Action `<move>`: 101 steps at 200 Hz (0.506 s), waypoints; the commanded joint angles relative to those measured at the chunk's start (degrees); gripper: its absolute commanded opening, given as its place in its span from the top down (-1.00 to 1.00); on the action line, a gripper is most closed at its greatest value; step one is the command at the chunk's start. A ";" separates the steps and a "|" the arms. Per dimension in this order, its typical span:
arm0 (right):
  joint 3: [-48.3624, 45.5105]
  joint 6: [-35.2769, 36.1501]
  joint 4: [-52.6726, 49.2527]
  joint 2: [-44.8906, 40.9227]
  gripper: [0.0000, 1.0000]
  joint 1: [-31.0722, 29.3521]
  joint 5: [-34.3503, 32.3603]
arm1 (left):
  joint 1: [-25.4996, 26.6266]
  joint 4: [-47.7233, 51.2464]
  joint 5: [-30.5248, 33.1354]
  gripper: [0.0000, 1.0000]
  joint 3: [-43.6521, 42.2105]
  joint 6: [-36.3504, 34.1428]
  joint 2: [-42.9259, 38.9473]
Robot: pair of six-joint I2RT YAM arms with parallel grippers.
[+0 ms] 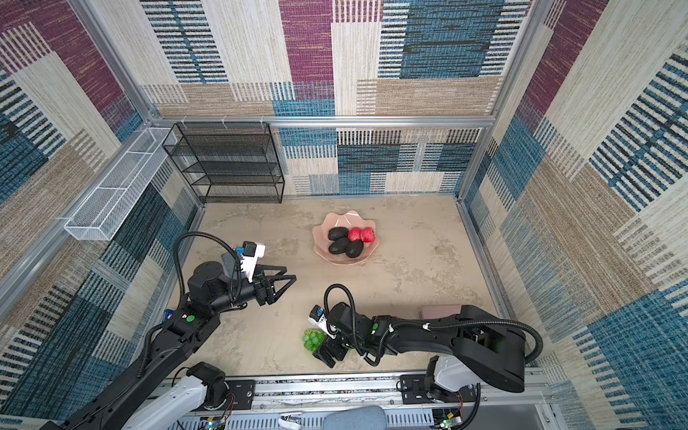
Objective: Place and organize the fake fruits in the fruit bowl
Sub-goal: 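Grasp the green grape bunch with the right gripper, then lower the grapes into the bowl beside the avocados and open the right gripper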
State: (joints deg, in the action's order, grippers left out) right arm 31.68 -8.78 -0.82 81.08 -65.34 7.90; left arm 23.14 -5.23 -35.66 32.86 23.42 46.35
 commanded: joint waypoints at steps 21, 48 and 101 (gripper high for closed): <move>1.69 -2.51 1.71 3.81 -0.41 -0.53 -5.47 | -0.07 1.01 1.95 -0.51 0.44 -1.03 -0.56; 2.81 -4.25 2.29 6.28 -0.07 -0.49 -7.60 | -0.02 1.62 1.95 -0.51 0.75 -1.40 -0.64; 6.77 -8.28 1.86 3.28 0.27 2.05 -12.21 | -0.03 2.25 4.15 -0.51 1.28 -1.89 -0.97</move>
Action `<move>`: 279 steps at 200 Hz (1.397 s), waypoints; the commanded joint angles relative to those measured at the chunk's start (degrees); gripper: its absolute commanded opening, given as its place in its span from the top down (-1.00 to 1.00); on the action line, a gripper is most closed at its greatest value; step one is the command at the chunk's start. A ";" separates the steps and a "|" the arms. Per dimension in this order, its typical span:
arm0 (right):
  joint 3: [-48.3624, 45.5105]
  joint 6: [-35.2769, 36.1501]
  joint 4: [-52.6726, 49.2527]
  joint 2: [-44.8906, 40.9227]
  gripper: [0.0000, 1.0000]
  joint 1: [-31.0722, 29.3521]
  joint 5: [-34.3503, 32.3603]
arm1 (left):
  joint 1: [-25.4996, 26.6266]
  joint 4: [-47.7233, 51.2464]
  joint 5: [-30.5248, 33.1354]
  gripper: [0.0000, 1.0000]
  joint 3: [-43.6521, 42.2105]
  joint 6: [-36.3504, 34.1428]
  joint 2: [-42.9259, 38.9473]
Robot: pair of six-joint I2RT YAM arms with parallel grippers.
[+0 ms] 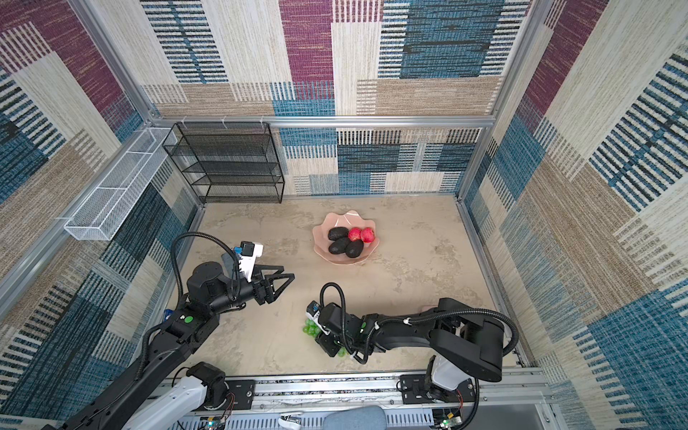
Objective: Place and organize the fake fruits in the fruit bowl
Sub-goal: 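Lower the grapes into the bowl beside the avocados and open the right gripper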
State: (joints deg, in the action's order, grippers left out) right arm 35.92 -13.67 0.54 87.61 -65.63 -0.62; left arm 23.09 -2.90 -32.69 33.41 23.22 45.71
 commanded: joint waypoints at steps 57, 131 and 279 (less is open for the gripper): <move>14.32 -0.89 0.38 -9.67 0.29 17.52 -0.99 | -0.04 -0.50 1.52 -0.51 1.74 -2.55 -0.36; 39.61 6.46 -6.08 11.41 0.28 30.34 2.01 | 0.02 -0.97 1.51 -0.52 2.89 -3.28 0.14; 59.15 -0.19 -8.79 34.08 -0.72 36.26 6.70 | 0.01 2.41 7.83 -0.55 4.29 -6.06 0.77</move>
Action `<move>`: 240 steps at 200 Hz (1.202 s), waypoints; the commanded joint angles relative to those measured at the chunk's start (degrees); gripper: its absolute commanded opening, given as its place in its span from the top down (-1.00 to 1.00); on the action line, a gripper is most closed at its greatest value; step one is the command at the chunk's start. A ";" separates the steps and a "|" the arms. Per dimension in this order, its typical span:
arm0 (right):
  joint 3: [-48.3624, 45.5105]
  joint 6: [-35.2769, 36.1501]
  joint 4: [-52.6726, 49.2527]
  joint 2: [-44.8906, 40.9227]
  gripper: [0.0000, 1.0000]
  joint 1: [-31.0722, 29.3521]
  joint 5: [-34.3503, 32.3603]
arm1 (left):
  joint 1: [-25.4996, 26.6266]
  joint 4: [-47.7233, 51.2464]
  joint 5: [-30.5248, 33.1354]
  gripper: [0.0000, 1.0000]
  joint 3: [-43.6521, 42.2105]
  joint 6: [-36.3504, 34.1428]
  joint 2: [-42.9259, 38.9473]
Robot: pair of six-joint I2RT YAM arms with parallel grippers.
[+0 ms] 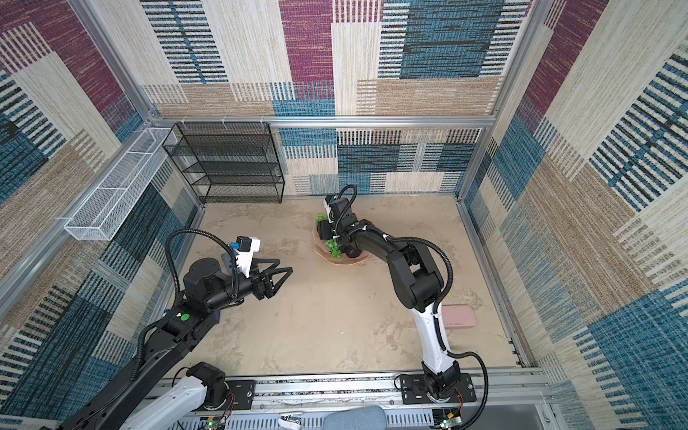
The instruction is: Place and organize the fake fruits in the fruit bowl
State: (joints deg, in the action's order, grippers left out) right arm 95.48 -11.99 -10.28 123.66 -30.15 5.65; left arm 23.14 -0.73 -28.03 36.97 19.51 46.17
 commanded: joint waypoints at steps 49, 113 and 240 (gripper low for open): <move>-21.14 1.78 13.97 -22.91 -1.00 1.91 -5.50 | -0.12 0.61 20.18 -0.66 0.13 -6.78 1.63; -61.53 6.02 32.80 -58.60 -1.00 7.36 -20.72 | -11.57 -10.72 45.01 -0.93 -8.57 -12.17 10.60; -86.44 15.78 85.49 -41.90 -1.00 23.99 -19.50 | -21.64 -63.66 41.96 -0.99 -20.31 -19.64 43.47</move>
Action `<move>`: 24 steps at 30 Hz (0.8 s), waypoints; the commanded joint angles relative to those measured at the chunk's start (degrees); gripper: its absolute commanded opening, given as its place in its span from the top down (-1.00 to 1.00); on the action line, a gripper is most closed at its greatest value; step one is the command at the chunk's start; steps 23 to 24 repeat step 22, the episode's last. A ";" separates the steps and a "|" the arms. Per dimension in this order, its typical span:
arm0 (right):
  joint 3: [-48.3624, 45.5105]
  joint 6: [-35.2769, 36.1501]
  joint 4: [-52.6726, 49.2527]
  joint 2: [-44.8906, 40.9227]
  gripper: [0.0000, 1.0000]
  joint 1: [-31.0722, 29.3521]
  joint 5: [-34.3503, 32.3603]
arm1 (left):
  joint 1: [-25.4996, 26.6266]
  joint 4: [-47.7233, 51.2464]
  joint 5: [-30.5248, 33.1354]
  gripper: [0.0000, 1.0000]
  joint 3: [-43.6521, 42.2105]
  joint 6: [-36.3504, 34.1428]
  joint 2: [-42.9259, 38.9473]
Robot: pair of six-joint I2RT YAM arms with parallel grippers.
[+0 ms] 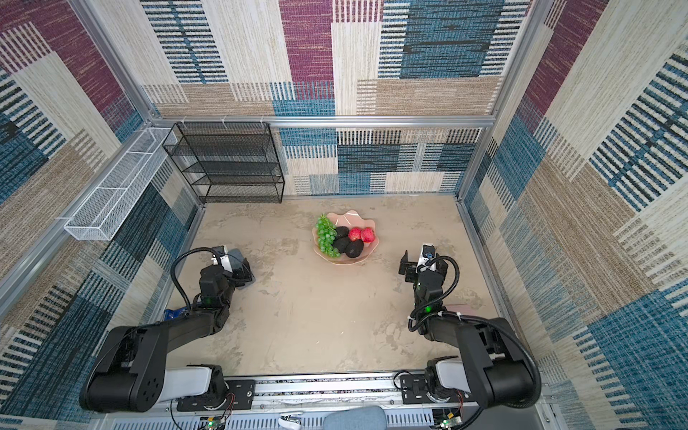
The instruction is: Place and organize the fake fruits in the fruit bowl
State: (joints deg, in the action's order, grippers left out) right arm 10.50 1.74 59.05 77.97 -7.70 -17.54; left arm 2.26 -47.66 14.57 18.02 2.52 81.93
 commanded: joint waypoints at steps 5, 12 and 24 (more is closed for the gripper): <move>-0.41 0.54 15.51 6.69 -1.00 4.74 10.84 | -1.64 -3.43 -0.03 -1.00 4.58 -0.56 6.74; 0.79 0.30 15.43 9.76 -1.00 6.02 14.19 | -2.04 -0.25 -1.47 -0.99 5.37 -0.23 5.79; 0.73 0.35 16.23 10.03 -1.00 6.12 14.33 | -1.82 -1.60 -1.06 -0.99 4.83 -0.50 5.91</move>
